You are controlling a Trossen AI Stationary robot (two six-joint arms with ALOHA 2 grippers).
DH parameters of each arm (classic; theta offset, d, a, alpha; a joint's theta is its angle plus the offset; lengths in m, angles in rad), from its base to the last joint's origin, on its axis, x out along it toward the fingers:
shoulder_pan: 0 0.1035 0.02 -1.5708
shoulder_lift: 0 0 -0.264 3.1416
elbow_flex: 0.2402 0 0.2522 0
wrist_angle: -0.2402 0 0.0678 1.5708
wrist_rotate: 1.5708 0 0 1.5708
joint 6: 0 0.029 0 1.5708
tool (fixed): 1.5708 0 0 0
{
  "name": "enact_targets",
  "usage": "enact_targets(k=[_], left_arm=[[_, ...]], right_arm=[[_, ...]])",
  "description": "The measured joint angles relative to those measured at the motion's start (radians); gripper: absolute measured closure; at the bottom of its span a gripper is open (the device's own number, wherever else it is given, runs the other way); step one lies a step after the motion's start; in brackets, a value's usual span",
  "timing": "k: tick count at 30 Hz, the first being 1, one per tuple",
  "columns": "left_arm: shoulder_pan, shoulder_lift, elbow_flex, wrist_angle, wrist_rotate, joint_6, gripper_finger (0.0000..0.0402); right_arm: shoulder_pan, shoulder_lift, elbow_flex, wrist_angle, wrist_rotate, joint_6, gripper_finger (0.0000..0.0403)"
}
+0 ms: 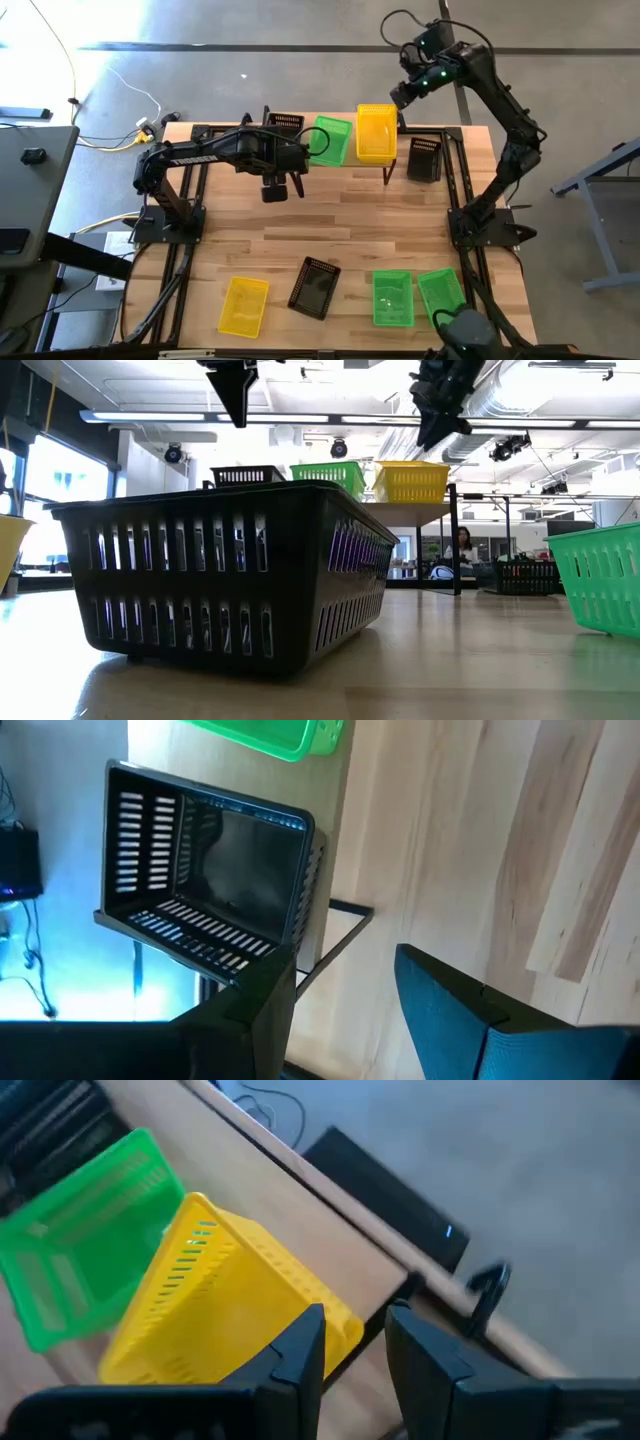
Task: Stack baskets on shelf by color
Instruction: Stack the top yellow bin on top of the other yellow bin on the shelf
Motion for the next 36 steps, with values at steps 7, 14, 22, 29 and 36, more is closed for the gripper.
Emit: enact_targets(k=[7, 14, 22, 29, 36], left_arm=[[0.0, 0.0, 0.0, 0.0, 0.033, -0.059, 0.0241], [0.0, 0.0, 0.0, 0.003, 0.034, -0.095, 0.0241], [0.0, 0.0, 0.0, 0.004, 0.033, -0.095, 0.0241], [0.0, 0.0, 0.0, 0.008, 0.032, -0.095, 0.0241], [0.0, 0.0, 0.0, 0.008, 0.031, -0.07, 0.0241]], right_arm=[[0.049, 0.0, 0.0, 0.022, 0.015, -0.32, 0.0309], [0.098, 0.0, 0.0, 0.024, 0.154, -0.502, 0.0309], [0.141, 0.004, 0.0, 0.023, 0.122, -0.648, 0.0309], [0.157, 0.037, 0.0, 0.022, 0.138, -0.642, 0.0309], [0.157, 0.058, 0.0, -0.004, 0.139, -0.639, 0.0309]])
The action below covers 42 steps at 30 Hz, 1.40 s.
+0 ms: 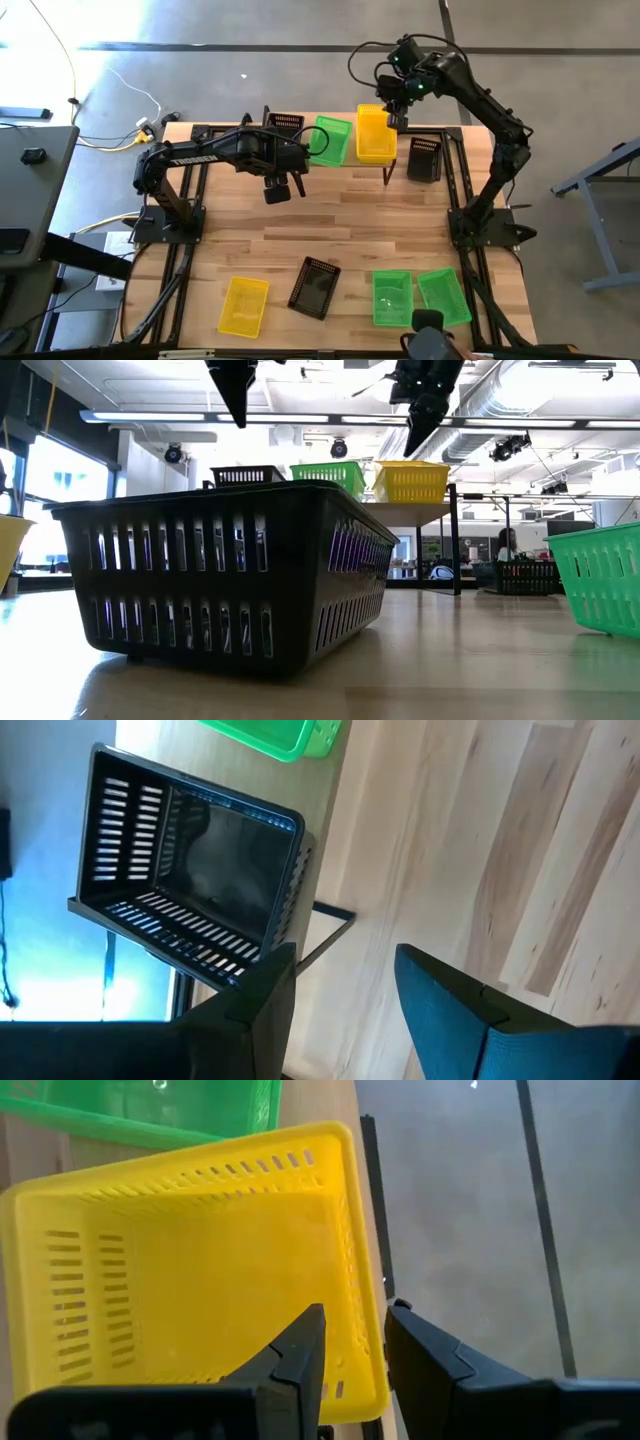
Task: Stack baskets on shelf by color
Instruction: Stack the top yellow bin on top of the other yellow bin on the shelf
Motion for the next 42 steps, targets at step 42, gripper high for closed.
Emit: enact_targets(k=[42], left_arm=[[0.0, 0.0, 0.0, 0.0, -0.002, 0.001, 0.0241]], right_arm=[[0.019, 0.064, 0.0, -0.003, 0.13, 0.061, 0.0401]])
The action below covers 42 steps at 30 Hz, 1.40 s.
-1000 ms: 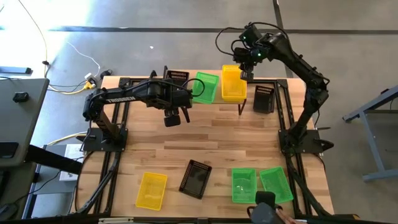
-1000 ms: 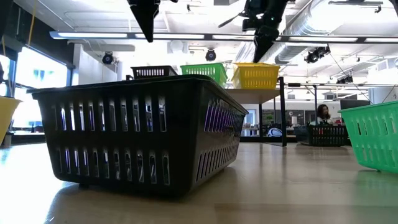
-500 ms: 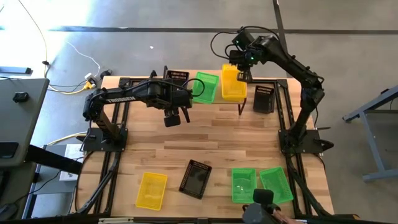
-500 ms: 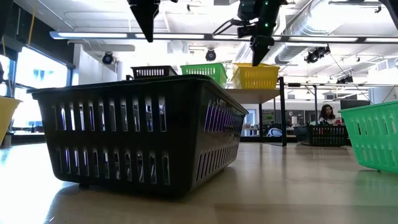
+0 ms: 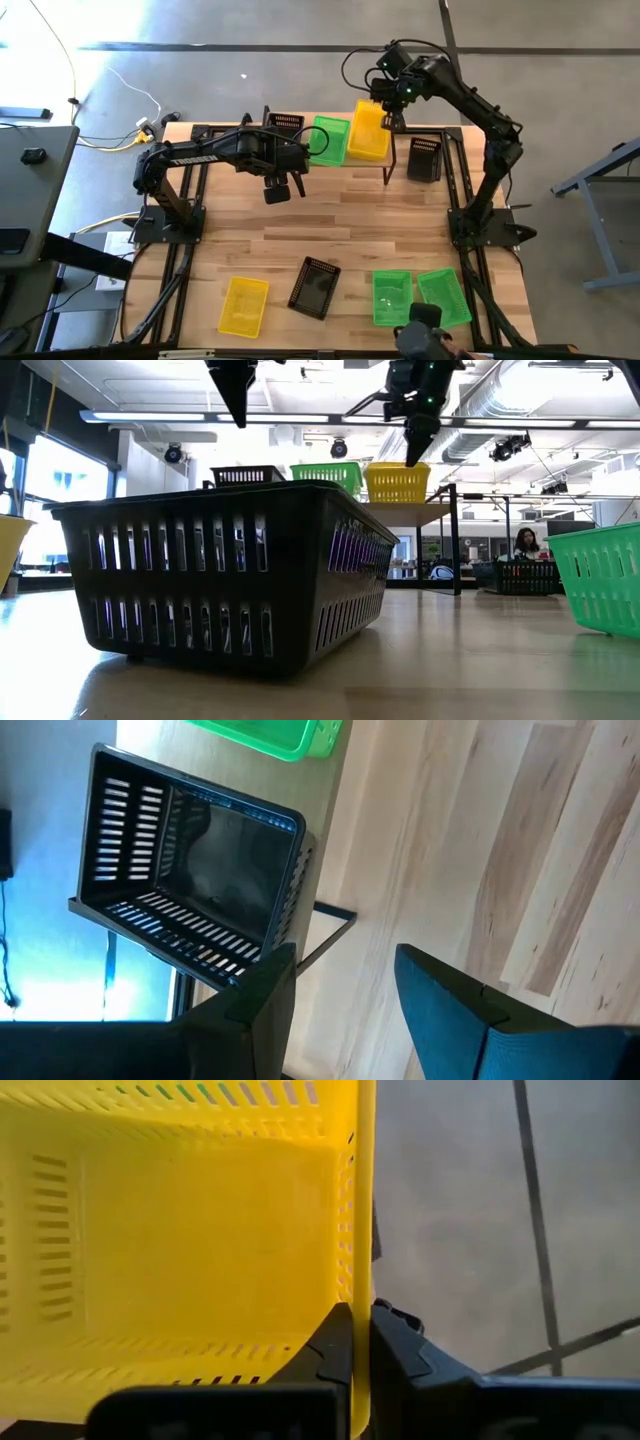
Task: Stack baskets on shelf by color
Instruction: Stack the top yellow bin on top of the other yellow bin on the shelf
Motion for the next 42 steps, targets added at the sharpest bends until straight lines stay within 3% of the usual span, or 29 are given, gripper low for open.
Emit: enact_targets(k=[19, 33, 42], left_arm=[[0.0, 0.0, 0.0, 0.0, 0.003, 0.0, 0.0241], [0.0, 0.0, 0.0, 0.0, 0.023, -0.002, 0.0241], [-0.001, 0.0, 0.0, 0.0, 0.024, -0.002, 0.0241]], right_arm=[[-0.123, 0.006, 0.117, -0.128, -0.273, -0.016, 0.0402], [-0.121, 0.07, 0.117, -0.194, -0.319, -0.072, 0.0403], [-0.12, 0.087, 0.117, -0.192, -0.294, -0.096, 0.0403]])
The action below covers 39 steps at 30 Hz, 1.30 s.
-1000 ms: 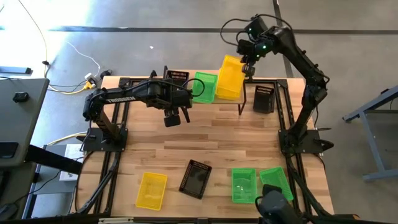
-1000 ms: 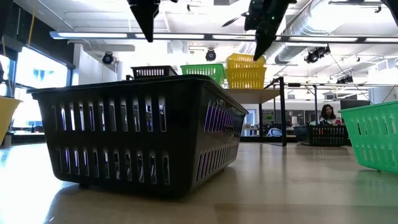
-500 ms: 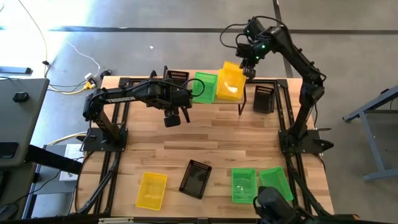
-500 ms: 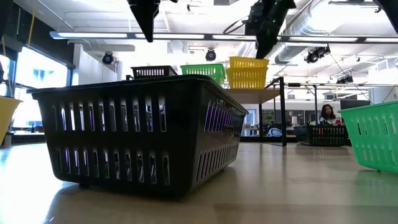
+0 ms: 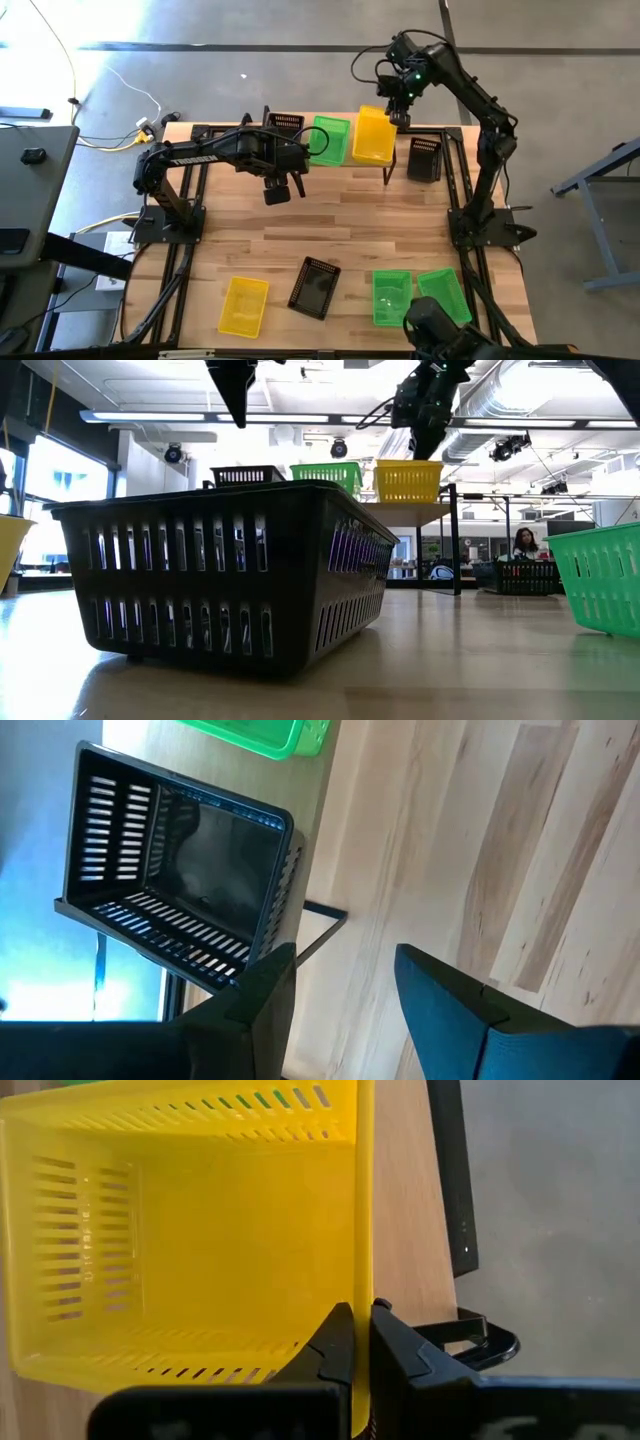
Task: Stack baskets on shelf by color
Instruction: Stack the top yellow bin on top of the other yellow bin on the shelf
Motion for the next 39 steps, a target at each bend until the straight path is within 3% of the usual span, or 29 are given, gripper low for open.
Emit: enact_targets(k=[9, 20, 27, 31, 39], left_arm=[[0.0, 0.0, 0.0, 0.0, 0.0, 0.001, 0.0241], [0.0, 0.0, 0.0, 0.0, 0.0, 0.001, 0.0241], [0.0, 0.0, 0.0, 0.0, -0.001, 0.001, 0.0241], [0.0, 0.0, 0.0, 0.0, -0.001, 0.001, 0.0241], [-0.001, -0.032, -0.002, 0.001, 0.002, -0.022, 0.0241]], right_arm=[[0.015, 0.0, 0.0, 0.033, 0.048, 0.001, 0.0397], [0.047, 0.0, 0.001, 0.072, 0.176, 0.041, 0.0294], [0.065, -0.008, 0.033, 0.021, 0.141, 0.094, 0.0285], [0.102, -0.019, 0.034, -0.02, 0.082, 0.117, 0.0286], [0.193, -0.067, 0.034, -0.096, 0.062, 0.18, 0.0286]])
